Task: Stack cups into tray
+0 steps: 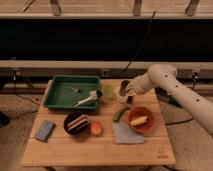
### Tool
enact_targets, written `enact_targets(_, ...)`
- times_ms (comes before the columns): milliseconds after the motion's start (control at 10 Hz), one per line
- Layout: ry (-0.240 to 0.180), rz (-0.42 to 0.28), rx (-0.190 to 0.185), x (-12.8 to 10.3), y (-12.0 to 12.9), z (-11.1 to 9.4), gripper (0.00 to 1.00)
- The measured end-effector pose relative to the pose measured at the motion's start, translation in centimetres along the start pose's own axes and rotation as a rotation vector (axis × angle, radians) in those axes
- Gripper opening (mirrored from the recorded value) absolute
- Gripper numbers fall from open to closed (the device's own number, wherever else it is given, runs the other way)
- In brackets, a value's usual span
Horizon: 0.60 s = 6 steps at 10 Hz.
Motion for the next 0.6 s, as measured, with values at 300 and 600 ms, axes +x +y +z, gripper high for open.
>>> enact_targets(300, -0.001, 0.005, -0.001, 0.0, 0.14, 0.13, 0.8)
enact_targets(600, -0.002, 0.008, 0.004, 0.02, 0.25, -0.1, 0.8)
